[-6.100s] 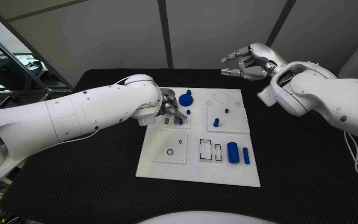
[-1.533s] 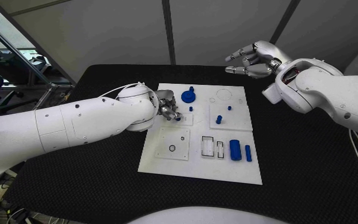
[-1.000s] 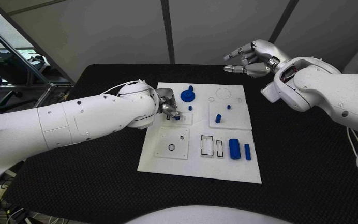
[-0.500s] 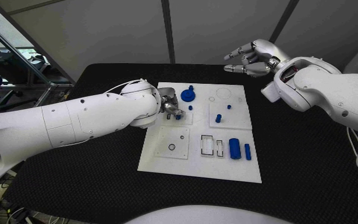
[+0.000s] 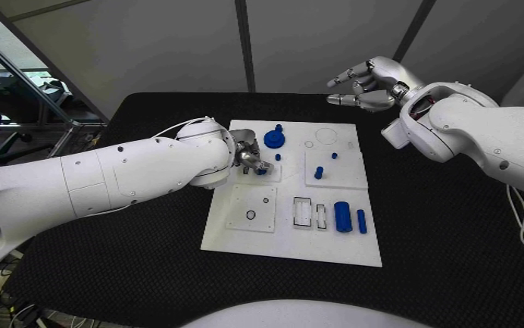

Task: Assemble the parts on the task board

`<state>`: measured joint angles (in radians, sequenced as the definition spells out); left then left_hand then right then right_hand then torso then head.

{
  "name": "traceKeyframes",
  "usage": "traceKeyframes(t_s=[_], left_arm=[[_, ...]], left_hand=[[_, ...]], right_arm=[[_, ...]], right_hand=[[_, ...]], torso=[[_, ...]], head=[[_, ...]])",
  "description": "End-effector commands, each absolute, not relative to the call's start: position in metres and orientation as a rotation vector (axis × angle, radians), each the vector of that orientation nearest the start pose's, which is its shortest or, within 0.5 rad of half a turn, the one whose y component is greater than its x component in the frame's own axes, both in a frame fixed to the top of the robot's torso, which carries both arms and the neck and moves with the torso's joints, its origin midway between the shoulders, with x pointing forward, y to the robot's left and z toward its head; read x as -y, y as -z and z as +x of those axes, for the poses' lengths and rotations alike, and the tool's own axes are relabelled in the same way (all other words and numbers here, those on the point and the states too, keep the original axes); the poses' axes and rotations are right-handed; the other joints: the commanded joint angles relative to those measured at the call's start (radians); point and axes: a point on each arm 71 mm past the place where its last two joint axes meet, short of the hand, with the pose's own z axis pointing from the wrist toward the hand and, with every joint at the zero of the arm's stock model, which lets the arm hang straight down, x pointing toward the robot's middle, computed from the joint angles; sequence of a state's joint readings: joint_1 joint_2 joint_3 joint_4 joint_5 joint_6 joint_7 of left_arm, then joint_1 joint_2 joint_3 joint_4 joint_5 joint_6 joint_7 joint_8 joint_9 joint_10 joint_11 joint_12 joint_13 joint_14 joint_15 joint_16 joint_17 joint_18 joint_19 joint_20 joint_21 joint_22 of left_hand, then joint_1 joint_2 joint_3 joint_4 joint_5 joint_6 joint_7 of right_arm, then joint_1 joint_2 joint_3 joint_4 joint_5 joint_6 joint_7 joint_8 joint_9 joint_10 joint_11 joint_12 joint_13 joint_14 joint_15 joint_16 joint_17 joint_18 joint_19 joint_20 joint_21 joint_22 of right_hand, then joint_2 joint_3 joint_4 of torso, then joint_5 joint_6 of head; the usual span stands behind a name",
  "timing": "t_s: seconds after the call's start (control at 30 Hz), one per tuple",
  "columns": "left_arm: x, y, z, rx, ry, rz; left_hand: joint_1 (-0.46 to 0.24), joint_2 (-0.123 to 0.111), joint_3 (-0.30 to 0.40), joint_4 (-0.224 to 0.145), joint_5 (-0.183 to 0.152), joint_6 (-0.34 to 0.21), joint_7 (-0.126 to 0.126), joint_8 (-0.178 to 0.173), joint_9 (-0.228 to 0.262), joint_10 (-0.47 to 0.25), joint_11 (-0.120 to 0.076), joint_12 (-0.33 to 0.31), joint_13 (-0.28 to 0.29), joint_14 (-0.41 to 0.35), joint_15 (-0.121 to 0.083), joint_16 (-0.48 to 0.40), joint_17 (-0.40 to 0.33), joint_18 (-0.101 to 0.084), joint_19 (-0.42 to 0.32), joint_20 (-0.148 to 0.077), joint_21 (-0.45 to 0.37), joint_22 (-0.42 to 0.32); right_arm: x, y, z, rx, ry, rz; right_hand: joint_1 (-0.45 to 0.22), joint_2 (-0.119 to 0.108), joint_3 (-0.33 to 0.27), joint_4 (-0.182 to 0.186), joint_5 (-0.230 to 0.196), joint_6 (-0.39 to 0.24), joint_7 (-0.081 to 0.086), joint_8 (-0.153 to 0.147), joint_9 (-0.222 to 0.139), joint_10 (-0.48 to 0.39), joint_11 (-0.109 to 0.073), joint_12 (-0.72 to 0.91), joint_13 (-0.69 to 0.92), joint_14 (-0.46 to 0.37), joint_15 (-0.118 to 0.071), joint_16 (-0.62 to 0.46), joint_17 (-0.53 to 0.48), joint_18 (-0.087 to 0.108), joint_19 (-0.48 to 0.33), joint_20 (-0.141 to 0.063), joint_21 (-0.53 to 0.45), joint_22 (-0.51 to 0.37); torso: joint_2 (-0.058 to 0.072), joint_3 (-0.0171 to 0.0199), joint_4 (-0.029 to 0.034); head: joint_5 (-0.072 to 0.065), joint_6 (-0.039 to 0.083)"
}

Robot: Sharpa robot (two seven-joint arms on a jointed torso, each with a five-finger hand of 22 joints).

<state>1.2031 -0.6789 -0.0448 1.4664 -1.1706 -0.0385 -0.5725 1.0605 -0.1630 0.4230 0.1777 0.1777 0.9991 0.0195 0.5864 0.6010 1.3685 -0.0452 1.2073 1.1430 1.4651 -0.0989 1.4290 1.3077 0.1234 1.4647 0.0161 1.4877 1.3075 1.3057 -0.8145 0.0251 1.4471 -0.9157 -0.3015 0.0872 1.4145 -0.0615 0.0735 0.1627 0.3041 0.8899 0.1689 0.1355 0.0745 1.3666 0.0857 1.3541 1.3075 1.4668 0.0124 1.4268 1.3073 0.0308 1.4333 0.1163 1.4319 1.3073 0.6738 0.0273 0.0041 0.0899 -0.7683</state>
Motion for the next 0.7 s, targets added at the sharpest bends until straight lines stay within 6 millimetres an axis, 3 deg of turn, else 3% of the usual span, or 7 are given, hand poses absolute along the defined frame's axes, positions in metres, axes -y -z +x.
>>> traceKeyframes(t_s=[0.03,0.23,0.33,0.57,0.7], left_arm=[[-0.1587,0.2246,0.4883,-2.194,0.379,-0.176],[-0.1601,0.2244,0.4886,-2.189,0.378,-0.182],[-0.1603,0.2237,0.4888,-2.179,0.384,-0.189],[-0.1590,0.2224,0.4882,-2.166,0.401,-0.190],[-0.1579,0.2219,0.4876,-2.163,0.411,-0.185]], left_hand=[[0.017,0.012,-0.010,-0.007,-0.003,0.007,0.000,-0.006,-0.002,0.008,-0.003,0.005,0.002,0.059,-0.004,-0.006,0.078,-0.098,0.059,-0.007,0.003,0.165],[0.066,0.026,-0.003,-0.029,0.000,0.004,-0.004,-0.011,-0.004,0.007,-0.006,0.004,0.003,0.059,-0.006,-0.006,0.078,-0.098,0.059,-0.009,0.002,0.166],[0.122,0.040,0.041,-0.058,0.004,-0.003,-0.006,-0.017,-0.006,0.003,-0.009,-0.002,0.001,0.059,-0.009,-0.006,0.078,-0.097,0.059,-0.012,0.001,0.165],[0.166,0.029,0.179,-0.104,0.007,-0.017,0.004,-0.014,0.002,0.000,-0.003,-0.019,-0.011,0.059,-0.005,-0.007,0.078,-0.097,0.057,-0.011,-0.003,0.164],[0.164,0.023,0.212,-0.113,0.007,-0.022,0.005,-0.009,0.007,0.000,-0.002,-0.024,-0.016,0.059,-0.004,-0.007,0.078,-0.096,0.057,-0.009,-0.005,0.163]], right_arm=[[0.2064,0.1085,0.5215,-1.553,-1.034,0.230],[0.2065,0.1084,0.5215,-1.552,-1.034,0.230],[0.2066,0.1084,0.5215,-1.552,-1.034,0.230],[0.2068,0.1084,0.5214,-1.552,-1.033,0.230],[0.2066,0.1084,0.5213,-1.552,-1.034,0.229]], right_hand=[[-0.002,0.008,0.000,0.000,0.004,0.006,0.003,0.004,-0.001,-0.002,-0.002,-0.003,0.010,0.049,-0.006,-0.001,0.031,0.018,-0.004,0.000,-0.004,0.091],[-0.002,0.008,0.000,0.000,0.004,0.006,0.003,0.004,-0.001,-0.002,-0.002,-0.003,0.010,0.049,-0.006,-0.001,0.031,0.018,-0.004,0.000,-0.004,0.091],[-0.002,0.008,0.000,0.000,0.004,0.006,0.003,0.004,-0.001,-0.002,-0.002,-0.003,0.010,0.049,-0.006,-0.001,0.031,0.018,-0.004,0.000,-0.004,0.091],[-0.002,0.008,0.000,0.000,0.004,0.006,0.003,0.004,-0.001,-0.002,-0.002,-0.003,0.010,0.049,-0.006,-0.001,0.031,0.018,-0.004,0.000,-0.004,0.091],[-0.002,0.008,0.000,0.000,0.004,0.006,0.003,0.004,-0.001,-0.002,-0.002,-0.003,0.010,0.049,-0.006,-0.001,0.031,0.018,-0.004,0.000,-0.004,0.091]], torso=[[0.000,-0.0003,0.0006],[-0.001,-0.0004,0.0011],[0.000,-0.0009,0.0006],[0.000,-0.0002,0.0008],[0.000,-0.0003,0.0012]], head=[[0.000,-0.001],[0.001,-0.001],[0.001,0.000],[0.002,0.001],[0.000,0.001]])
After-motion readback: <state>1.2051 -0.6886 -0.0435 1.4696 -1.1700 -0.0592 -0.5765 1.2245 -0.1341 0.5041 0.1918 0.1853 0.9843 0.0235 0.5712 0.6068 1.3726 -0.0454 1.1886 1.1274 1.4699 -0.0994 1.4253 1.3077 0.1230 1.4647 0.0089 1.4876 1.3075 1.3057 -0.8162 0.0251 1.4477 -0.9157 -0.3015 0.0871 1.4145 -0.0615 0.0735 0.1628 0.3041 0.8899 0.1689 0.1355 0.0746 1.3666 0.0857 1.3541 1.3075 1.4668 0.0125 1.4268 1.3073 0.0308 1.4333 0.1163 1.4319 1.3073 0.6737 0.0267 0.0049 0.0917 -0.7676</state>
